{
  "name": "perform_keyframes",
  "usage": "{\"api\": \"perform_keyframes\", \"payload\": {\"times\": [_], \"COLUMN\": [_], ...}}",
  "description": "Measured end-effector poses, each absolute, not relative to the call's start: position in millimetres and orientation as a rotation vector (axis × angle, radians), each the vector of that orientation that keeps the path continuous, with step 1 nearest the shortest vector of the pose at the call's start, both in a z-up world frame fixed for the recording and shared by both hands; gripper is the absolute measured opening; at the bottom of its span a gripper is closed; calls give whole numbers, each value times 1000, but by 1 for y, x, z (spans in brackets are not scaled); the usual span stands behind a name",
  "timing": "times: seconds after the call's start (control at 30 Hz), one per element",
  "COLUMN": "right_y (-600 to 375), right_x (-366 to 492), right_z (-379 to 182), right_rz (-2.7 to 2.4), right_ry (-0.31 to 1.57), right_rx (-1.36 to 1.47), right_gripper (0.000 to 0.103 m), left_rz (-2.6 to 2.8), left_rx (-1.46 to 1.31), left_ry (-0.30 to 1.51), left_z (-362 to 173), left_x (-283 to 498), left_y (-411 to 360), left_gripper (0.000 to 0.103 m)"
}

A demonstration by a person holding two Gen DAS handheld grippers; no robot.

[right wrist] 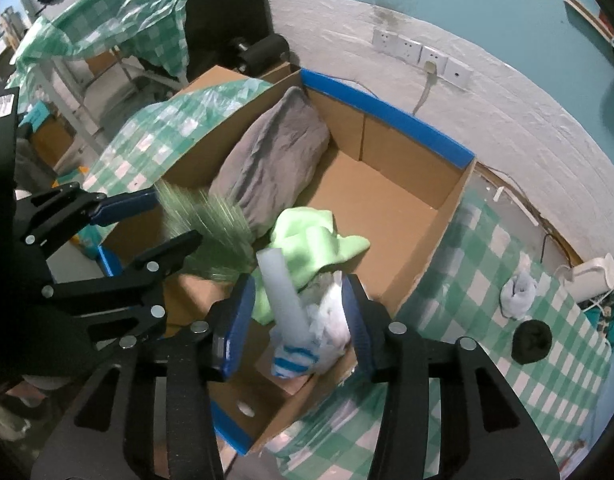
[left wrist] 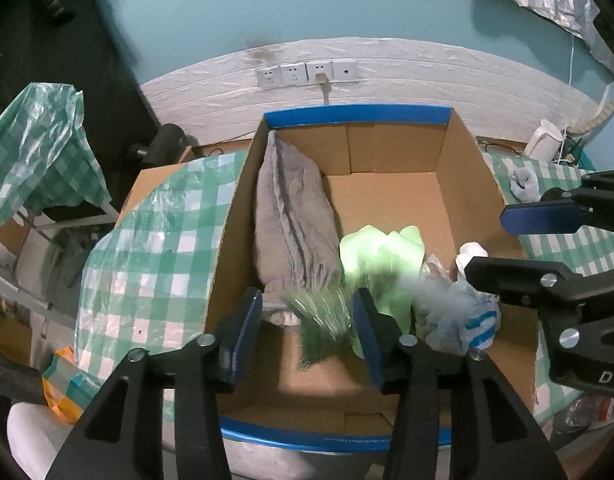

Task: Organize soft objects
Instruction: 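Open the left gripper dropping the knit pad into the box while the right releases the foam tube, then withdraw both tools from the box toward the black beanie and grey sock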

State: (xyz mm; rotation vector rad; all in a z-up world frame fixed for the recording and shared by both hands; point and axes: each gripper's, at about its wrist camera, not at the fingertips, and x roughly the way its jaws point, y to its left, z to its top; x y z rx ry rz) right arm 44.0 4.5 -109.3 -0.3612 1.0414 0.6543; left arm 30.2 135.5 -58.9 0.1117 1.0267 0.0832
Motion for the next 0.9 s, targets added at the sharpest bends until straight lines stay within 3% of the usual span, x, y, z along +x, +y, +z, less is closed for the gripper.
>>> {"api": "perform_keyframes", "payload": {"times": [0.13, 0.9], "right_y": [-1, -58], "right_x": [45, 41], "right_z": [-106, -111], "right_rz": [640, 532], "right_ry": [1037, 1049], "right_rx": [-349, -335], "right_gripper": [52, 63], "left_rz": [89, 30], "left_rx": [111, 122], "left_ry": [1016, 982], "left_z": [-57, -52], "left_x": [30, 29], "left_y": [136, 107], "left_gripper": [54, 55]}}
